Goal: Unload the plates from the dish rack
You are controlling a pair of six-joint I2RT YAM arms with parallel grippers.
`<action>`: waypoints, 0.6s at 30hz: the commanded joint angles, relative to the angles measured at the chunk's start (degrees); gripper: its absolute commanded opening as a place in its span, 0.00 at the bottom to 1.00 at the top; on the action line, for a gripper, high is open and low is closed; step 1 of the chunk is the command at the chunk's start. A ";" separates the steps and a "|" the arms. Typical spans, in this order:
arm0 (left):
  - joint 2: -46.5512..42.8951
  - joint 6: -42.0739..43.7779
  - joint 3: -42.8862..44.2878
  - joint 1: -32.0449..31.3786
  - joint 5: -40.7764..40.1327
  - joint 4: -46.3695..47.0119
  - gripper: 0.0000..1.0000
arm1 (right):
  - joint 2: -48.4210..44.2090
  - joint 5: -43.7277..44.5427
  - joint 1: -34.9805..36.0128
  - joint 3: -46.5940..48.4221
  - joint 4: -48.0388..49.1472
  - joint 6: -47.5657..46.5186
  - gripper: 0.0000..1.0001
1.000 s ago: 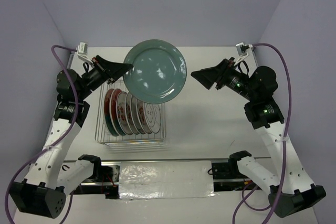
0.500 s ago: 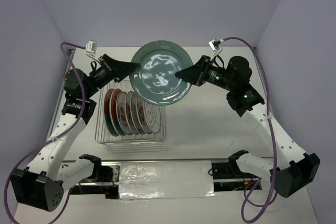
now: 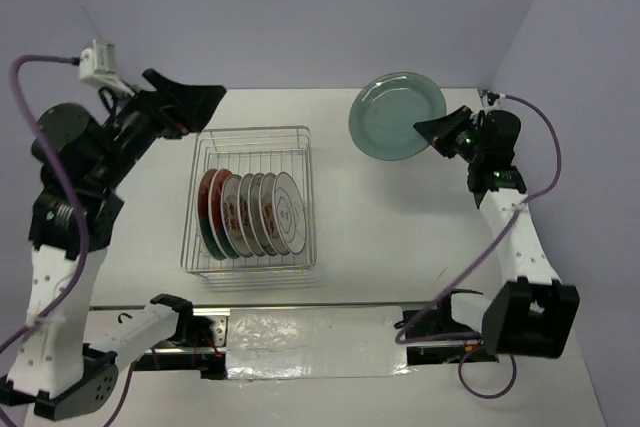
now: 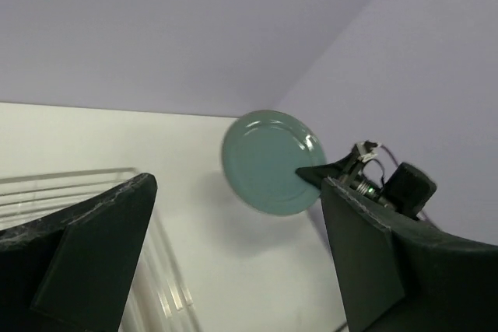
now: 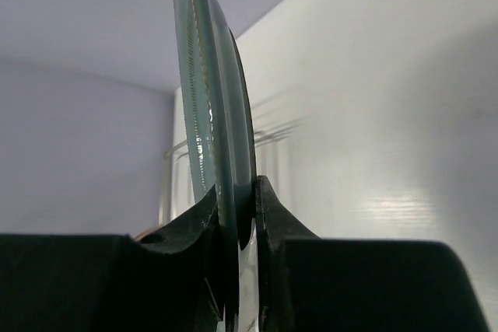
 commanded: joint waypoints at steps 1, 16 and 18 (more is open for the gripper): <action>-3.31 11.99 2.06 -0.04 -10.70 -16.98 1.00 | 9.36 -3.08 -2.12 2.04 9.76 1.78 0.00; -13.24 20.71 1.01 -0.04 -17.31 -36.07 0.99 | 47.27 -8.63 -4.32 24.01 9.00 -1.56 0.10; -14.30 20.88 -0.21 -0.04 -17.57 -36.42 1.00 | 49.29 -7.49 -4.23 27.34 3.73 -3.49 0.20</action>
